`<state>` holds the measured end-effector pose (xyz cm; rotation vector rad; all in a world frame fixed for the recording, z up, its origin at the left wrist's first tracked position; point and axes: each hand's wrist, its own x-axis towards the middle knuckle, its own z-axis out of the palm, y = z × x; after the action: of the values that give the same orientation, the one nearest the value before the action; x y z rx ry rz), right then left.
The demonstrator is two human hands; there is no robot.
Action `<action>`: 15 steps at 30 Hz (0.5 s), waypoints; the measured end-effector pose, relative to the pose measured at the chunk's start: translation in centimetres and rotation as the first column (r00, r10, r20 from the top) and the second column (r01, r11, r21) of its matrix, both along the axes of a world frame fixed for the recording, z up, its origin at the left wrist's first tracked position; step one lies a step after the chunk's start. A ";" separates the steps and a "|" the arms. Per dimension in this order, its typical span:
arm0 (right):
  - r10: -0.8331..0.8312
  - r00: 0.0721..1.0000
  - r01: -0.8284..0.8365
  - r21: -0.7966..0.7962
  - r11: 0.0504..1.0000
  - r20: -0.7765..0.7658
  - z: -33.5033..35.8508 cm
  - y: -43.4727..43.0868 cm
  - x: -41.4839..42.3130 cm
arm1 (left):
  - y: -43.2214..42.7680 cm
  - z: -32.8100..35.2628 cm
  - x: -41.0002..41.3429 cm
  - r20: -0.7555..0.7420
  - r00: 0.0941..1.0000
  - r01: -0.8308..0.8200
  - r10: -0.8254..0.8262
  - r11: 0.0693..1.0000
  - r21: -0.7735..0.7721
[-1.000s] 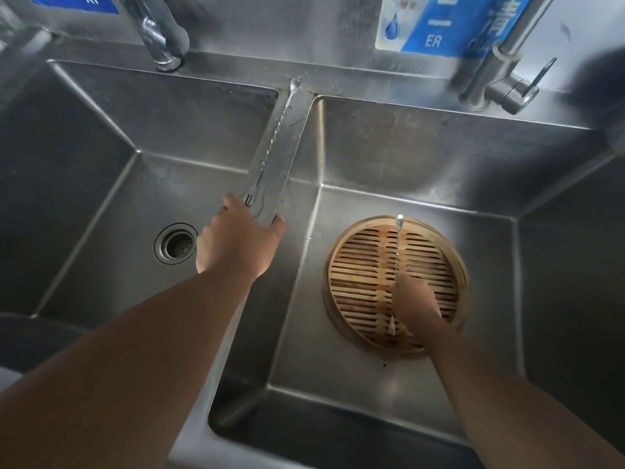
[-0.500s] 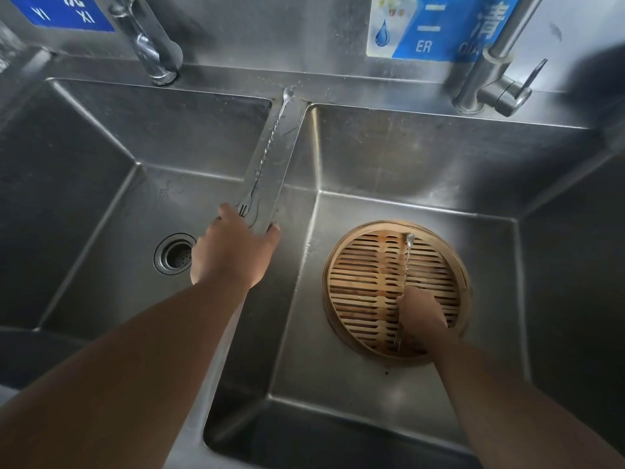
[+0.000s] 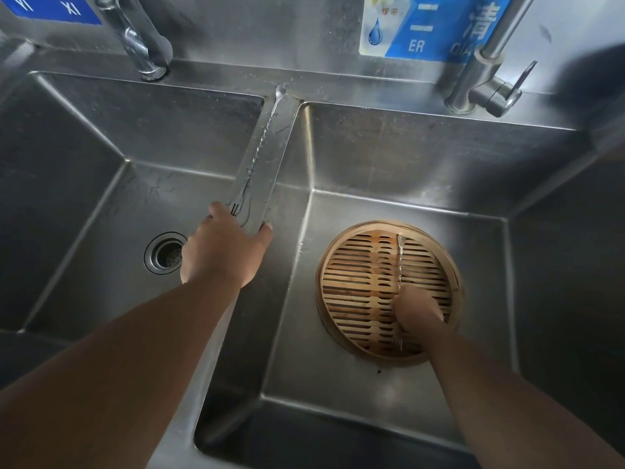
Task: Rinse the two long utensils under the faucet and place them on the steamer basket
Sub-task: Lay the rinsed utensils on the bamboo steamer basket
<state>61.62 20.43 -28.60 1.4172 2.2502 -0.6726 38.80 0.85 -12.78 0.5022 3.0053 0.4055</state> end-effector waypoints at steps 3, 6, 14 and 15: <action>0.024 0.999 -0.024 -0.003 1.000 0.033 0.2 0.3 0.0 | 0.0 0.0 0.0 -0.001 1.000 0.005 -0.005 1.000 0.001; 0.046 0.996 -0.046 0.003 0.999 0.076 0.4 0.6 0.0 | 0.0 0.2 0.1 0.005 1.000 0.008 -0.008 1.000 -0.001; 0.018 0.999 -0.017 -0.042 0.999 0.033 0.6 0.6 0.3 | 0.0 0.2 0.1 0.004 1.000 0.011 -0.011 1.000 -0.007; 0.013 1.000 -0.012 -0.044 0.999 0.028 0.6 0.6 0.4 | 0.0 0.2 0.1 0.003 1.000 0.012 -0.012 1.000 -0.006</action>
<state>61.98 21.02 -27.95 1.3817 2.2073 -0.6897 38.88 0.86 -12.59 0.5183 2.9986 0.3960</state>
